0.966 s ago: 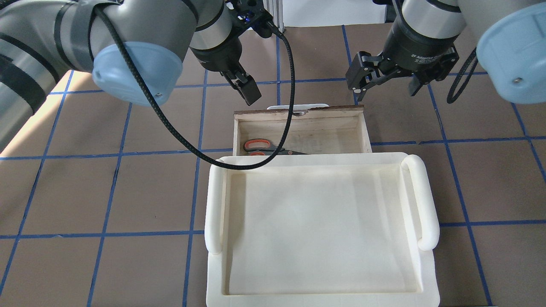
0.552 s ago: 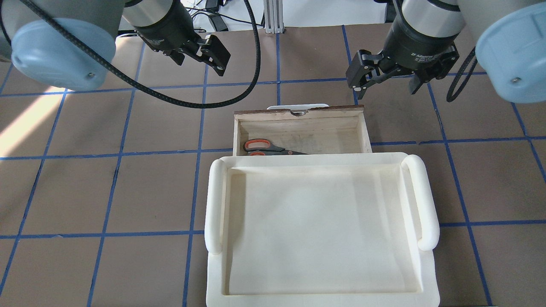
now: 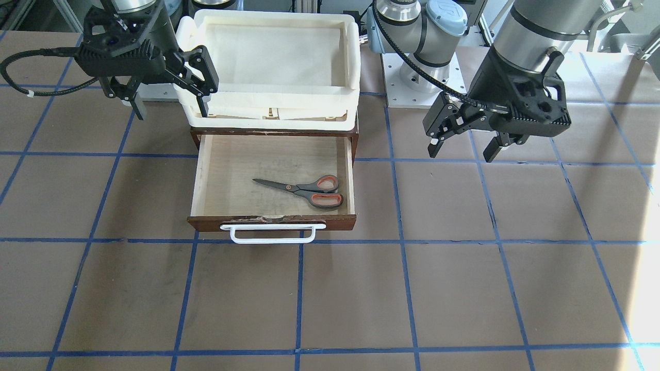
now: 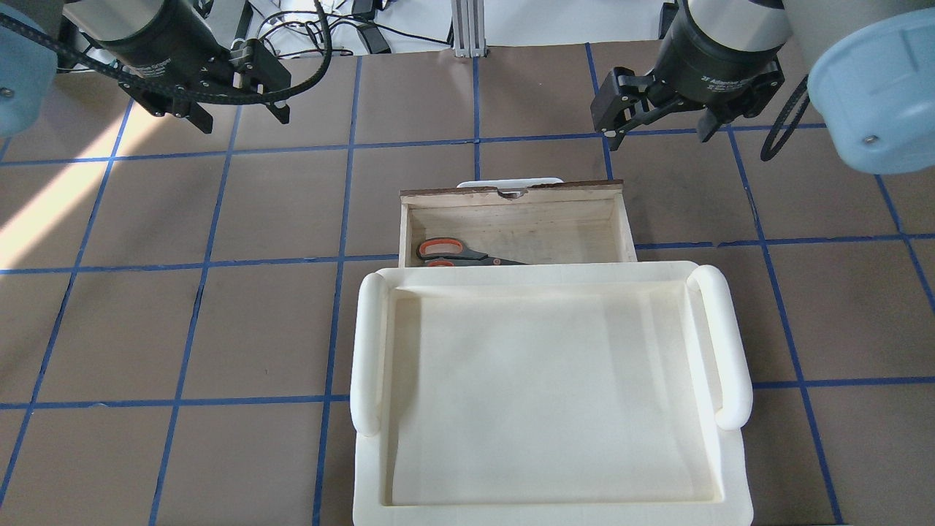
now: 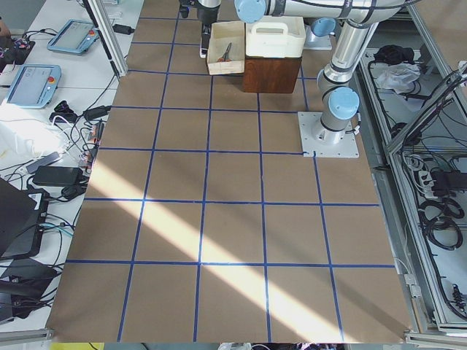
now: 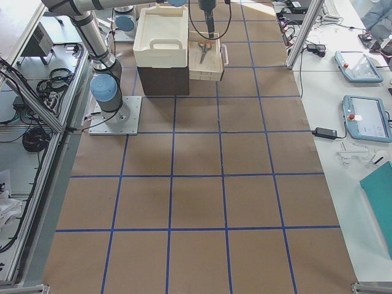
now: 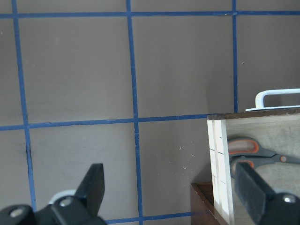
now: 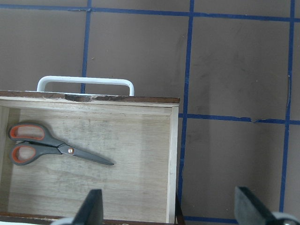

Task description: Place scissors in drawer with both arms

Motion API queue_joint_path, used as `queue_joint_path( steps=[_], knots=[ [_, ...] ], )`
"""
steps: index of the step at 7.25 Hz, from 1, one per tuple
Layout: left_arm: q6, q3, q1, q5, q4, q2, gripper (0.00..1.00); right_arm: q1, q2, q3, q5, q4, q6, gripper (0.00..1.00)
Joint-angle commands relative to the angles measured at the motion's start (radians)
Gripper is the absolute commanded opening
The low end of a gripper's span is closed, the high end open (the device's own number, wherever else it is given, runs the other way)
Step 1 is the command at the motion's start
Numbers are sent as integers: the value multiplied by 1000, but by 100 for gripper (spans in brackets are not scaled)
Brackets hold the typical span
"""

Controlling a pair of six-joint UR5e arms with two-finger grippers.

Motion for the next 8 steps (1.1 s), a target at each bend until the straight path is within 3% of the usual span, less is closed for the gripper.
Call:
queue_joint_path(
  steps=[1,3,8],
  knots=[
    [-11,-20,31,48,-29,18,100,0,0,0,4,1,-2,100],
    [-22,-25,25,106,-87,53,100,0,0,2,9,1,-2,100],
    [-60,-75,25,122,-97,87,100,0,0,2,10,3,-2,100]
  ],
)
